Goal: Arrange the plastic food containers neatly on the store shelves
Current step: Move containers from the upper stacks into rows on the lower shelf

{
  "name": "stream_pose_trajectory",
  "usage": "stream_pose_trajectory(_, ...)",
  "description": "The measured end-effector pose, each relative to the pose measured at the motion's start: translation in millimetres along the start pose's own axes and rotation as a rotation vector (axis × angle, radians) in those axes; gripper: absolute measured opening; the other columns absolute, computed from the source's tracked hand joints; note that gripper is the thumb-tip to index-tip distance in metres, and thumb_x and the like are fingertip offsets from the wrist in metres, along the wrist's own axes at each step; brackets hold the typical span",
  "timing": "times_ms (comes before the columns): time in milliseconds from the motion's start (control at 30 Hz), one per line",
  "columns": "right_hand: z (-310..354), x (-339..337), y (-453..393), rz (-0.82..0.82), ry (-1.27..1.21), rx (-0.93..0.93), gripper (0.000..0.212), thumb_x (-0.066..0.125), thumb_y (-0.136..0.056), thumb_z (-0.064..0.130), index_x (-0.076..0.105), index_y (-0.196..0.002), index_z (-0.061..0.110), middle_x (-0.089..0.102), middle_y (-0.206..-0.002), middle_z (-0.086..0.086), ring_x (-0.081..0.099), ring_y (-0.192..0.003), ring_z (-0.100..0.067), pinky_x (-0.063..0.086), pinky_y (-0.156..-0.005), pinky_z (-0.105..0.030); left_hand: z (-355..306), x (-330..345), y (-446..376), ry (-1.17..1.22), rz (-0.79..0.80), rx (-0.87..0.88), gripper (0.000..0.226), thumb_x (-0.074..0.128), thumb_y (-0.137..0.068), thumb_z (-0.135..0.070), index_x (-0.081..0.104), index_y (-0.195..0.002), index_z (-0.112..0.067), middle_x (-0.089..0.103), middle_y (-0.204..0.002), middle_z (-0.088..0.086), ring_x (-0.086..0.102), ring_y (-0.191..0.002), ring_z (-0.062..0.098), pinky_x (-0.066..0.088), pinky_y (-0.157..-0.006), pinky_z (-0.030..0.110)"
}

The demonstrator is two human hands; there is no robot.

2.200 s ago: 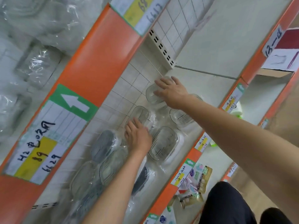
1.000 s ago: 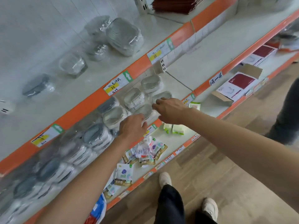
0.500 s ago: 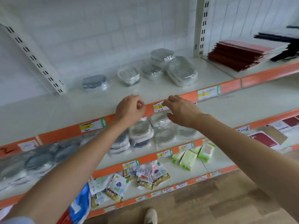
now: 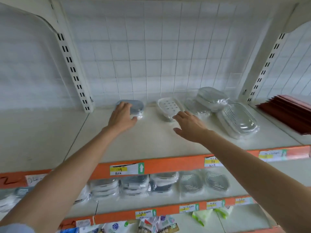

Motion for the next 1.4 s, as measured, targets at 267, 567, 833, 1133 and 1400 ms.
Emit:
stream_pose_trajectory(267, 2, 24, -68, 0.1, -0.079, 0.207, 0.069, 0.051, -0.09, 0.051, 0.026, -0.143, 0.015, 0.021, -0.15, -0.009, 0.019, -0.139, -0.029, 0.019, -0.112, -0.039, 33, 35, -59, -0.316, 0.278, 0.155, 0.081, 0.05, -0.091, -0.052, 0.013, -0.151, -0.012, 0.006, -0.16, 0.005, 0.002, -0.147, 0.021, 0.004, -0.118, 0.041)
stream_pose_trajectory(567, 17, 30, -80, -0.024, 0.055, 0.328, 0.067, 0.065, -0.082, 0.047, 0.034, -0.132, 0.017, 0.039, -0.131, -0.007, 0.038, -0.118, -0.033, 0.033, -0.095, -0.04, 42, 42, -63, -0.214, 0.093, 0.229, 0.062, 0.062, -0.083, -0.048, 0.039, -0.133, -0.021, 0.037, -0.138, -0.004, 0.028, -0.133, 0.021, 0.022, -0.11, 0.044)
stream_pose_trajectory(833, -5, 0, -61, -0.17, -1.002, 0.509, 0.04, 0.061, -0.087, 0.022, 0.05, -0.126, 0.021, 0.063, -0.09, -0.003, 0.058, -0.085, -0.022, 0.048, -0.073, -0.031, 45, 41, -63, -0.155, 0.069, 0.238, 0.06, 0.065, -0.079, -0.051, 0.045, -0.127, -0.021, 0.039, -0.132, -0.002, 0.032, -0.128, 0.023, 0.025, -0.107, 0.038)
stream_pose_trajectory(1133, -23, 22, -43, -0.197, -1.153, 0.821, 0.043, 0.032, -0.092, 0.004, 0.058, -0.123, 0.018, 0.056, -0.104, -0.01, 0.052, -0.087, -0.021, 0.05, -0.073, -0.032, 41, 39, -60, -0.129, 0.114, 0.214, 0.055, 0.064, -0.078, -0.05, 0.045, -0.12, -0.019, 0.036, -0.127, 0.001, 0.029, -0.124, 0.024, 0.027, -0.103, 0.042)
stream_pose_trajectory(1400, 3, 15, -70, -0.05, -0.356, 0.661, 0.073, 0.045, -0.085, 0.065, 0.036, -0.138, 0.015, 0.038, -0.138, -0.017, 0.031, -0.13, -0.034, 0.033, -0.101, -0.044, 29, 33, -44, -0.289, 0.098, 0.311, 0.063, 0.057, -0.077, -0.064, 0.044, -0.119, -0.018, 0.037, -0.121, 0.002, 0.034, -0.116, 0.024, 0.031, -0.095, 0.044)
Point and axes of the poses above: each hand's wrist, its own y-axis away from the middle knuckle, its own x-axis out of the palm, z = x × y, the point moved 4 cm from there along -y, towards the middle knuckle
